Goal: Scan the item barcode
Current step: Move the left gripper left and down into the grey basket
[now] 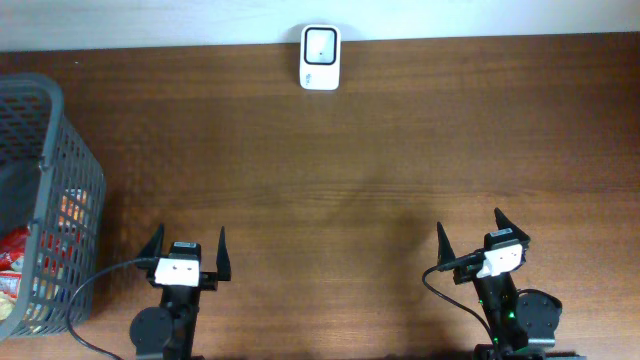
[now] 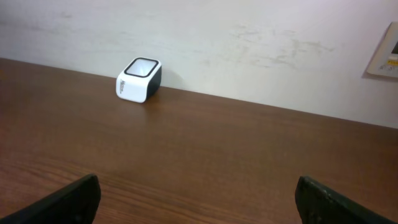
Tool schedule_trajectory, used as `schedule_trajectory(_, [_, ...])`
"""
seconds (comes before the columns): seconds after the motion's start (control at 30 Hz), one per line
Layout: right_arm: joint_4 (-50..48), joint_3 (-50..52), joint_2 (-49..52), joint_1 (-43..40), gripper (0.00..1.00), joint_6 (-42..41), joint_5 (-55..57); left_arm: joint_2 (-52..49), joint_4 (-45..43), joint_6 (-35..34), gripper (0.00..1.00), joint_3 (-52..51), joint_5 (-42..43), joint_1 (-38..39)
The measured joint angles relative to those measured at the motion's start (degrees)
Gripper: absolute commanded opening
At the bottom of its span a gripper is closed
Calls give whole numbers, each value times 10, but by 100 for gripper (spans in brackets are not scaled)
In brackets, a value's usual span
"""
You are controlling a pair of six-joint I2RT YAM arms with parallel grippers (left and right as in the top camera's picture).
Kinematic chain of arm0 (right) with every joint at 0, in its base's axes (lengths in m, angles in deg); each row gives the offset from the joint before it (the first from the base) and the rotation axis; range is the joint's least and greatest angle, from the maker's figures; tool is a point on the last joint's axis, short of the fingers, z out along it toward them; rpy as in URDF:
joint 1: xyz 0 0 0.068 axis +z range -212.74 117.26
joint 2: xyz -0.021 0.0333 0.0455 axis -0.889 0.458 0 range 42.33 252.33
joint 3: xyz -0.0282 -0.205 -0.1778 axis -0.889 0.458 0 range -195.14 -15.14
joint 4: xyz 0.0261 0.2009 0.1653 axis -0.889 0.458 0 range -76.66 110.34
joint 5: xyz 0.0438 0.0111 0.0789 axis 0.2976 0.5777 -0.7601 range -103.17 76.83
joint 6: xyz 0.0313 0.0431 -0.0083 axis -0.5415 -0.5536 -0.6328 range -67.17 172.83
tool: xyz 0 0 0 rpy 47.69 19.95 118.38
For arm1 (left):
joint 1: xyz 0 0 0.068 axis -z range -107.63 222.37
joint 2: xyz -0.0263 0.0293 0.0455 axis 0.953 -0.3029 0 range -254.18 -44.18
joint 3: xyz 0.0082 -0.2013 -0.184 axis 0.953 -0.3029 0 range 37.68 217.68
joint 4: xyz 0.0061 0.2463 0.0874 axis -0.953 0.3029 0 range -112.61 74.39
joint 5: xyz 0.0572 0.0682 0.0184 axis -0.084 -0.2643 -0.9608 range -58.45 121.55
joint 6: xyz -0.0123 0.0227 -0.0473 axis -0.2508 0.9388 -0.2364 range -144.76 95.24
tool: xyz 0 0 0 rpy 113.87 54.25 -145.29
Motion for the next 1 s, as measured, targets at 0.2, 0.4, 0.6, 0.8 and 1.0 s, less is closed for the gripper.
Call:
schedule_trajectory(0.2, [0,0,0,0,99,0,0,0,-56,0,99,0,0,0])
schedule_trajectory(0.4, [0,0,0,0,99,0,0,0,-78,0,99,0,0,0])
schedule_trajectory(0.6, [0,0,0,0,99,0,0,0,-99,0,99,0,-7,0])
schedule_trajectory(0.8, [0,0,0,0,99,0,0,0,-101,0,99,0,-11,0])
schedule_trajectory(1.0, [0,0,0,0,99,0,0,-10,-101,0,99,16,-13,0])
